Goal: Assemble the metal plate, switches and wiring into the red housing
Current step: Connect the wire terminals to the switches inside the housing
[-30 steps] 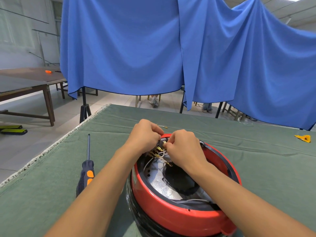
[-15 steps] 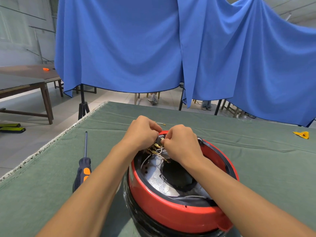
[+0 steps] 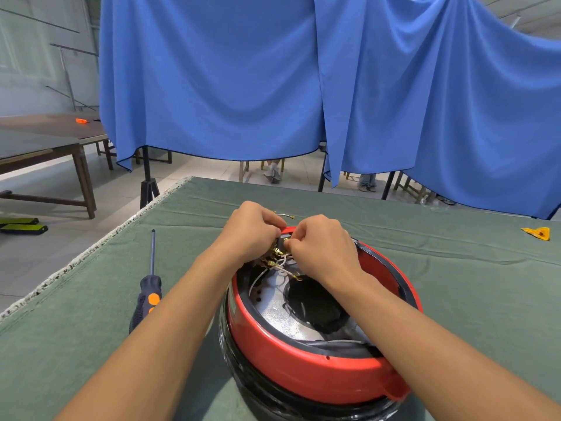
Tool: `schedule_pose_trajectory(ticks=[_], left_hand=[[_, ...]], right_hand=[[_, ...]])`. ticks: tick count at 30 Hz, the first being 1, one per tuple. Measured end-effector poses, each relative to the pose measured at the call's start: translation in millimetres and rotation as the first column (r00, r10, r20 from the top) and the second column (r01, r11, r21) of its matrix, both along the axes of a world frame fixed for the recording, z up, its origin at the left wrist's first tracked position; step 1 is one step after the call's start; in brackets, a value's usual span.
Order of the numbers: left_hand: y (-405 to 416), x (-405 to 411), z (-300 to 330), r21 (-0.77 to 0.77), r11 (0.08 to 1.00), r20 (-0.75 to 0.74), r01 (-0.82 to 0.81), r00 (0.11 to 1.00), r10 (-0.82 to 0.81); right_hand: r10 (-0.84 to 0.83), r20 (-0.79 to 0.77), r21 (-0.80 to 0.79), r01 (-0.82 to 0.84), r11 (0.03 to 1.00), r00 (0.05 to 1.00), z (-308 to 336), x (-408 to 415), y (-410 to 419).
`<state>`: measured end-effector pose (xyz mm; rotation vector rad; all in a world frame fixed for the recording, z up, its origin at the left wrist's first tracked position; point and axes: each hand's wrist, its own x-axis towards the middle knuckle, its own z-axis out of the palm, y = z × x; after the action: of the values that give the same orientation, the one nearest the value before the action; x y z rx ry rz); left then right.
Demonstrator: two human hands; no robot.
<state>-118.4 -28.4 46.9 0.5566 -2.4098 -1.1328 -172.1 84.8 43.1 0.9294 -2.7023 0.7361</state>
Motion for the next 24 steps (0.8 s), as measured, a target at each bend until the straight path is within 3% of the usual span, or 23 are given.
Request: schedule_pose_trajectory(ticks=[8,14,24], left_hand=[[-5,7,-2,0.033,0.999,0.039,0.021,0.999,-0.022],[-7,13,-8,0.138,0.990,-0.007,-0.016,1.000,0.018],[-7,14,-9,0.181,0.983,-0.031,-0.025,0.999,0.031]], right_hand=[[0.025,0.054,-0.041,-0.023,0.999,0.998,-2,-1,8],[0.077,-0.155,-0.074,-0.089,0.993,0.985,1,8,11],[0.127,-0.131,0.005,-0.128,0.992,0.983,3,15,8]])
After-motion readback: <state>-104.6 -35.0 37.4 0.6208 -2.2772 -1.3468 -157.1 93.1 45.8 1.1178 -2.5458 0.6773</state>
